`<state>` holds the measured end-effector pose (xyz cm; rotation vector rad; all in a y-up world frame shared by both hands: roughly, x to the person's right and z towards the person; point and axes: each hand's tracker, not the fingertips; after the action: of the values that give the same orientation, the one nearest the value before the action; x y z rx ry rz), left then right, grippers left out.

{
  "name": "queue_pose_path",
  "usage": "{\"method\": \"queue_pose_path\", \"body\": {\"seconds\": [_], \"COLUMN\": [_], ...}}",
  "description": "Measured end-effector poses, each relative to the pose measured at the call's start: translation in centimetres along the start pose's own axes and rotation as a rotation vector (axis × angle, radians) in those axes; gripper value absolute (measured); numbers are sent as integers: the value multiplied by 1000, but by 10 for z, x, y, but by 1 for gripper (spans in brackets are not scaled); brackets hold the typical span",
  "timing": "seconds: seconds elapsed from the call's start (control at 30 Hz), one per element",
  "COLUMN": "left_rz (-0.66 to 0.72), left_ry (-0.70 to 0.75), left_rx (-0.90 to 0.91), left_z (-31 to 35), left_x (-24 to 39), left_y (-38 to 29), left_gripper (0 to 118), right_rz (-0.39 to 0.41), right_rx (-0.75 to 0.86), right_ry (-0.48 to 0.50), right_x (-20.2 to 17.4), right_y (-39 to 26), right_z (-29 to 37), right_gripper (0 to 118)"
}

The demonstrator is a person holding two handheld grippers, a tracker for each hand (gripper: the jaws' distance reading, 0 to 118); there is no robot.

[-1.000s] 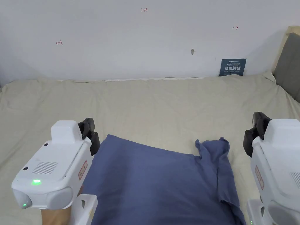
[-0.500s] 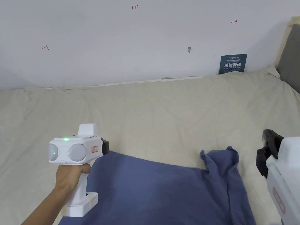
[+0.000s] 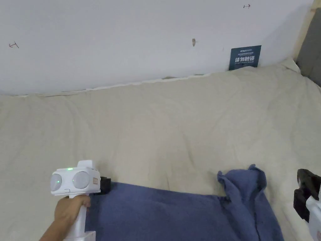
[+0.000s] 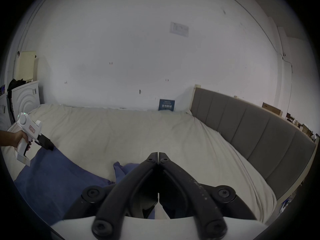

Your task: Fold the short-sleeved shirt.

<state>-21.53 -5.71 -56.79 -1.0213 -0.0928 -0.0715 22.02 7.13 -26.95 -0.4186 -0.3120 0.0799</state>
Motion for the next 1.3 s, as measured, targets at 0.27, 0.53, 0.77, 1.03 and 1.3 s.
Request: {"method": "queue_pose_path", "body": {"seconds": [0.27, 0.53, 0.77, 1.03, 1.3], "left_rz": [-8, -18, -49, 13, 74], "left_ry": [-18, -71, -80, -71, -2], "left_rx": [114, 246, 287, 311, 546], "left_z": [28, 103, 135, 164, 252], "left_x": [6, 5, 7, -3, -25], "left_y": [-10, -15, -20, -34, -19], "left_gripper": [3, 3, 3, 3, 3], "right_rz": [-95, -126, -27, 36, 69], "right_rx": [-194, -490, -663, -463, -70], "right_ry": [62, 56, 88, 52, 80], "right_x": [8, -1, -18, -13, 7], "right_y": [-19, -47, -93, -60, 74], "right_z": [-46, -136, -177, -124, -23], "right_gripper": [20, 114, 68, 8, 8]}}
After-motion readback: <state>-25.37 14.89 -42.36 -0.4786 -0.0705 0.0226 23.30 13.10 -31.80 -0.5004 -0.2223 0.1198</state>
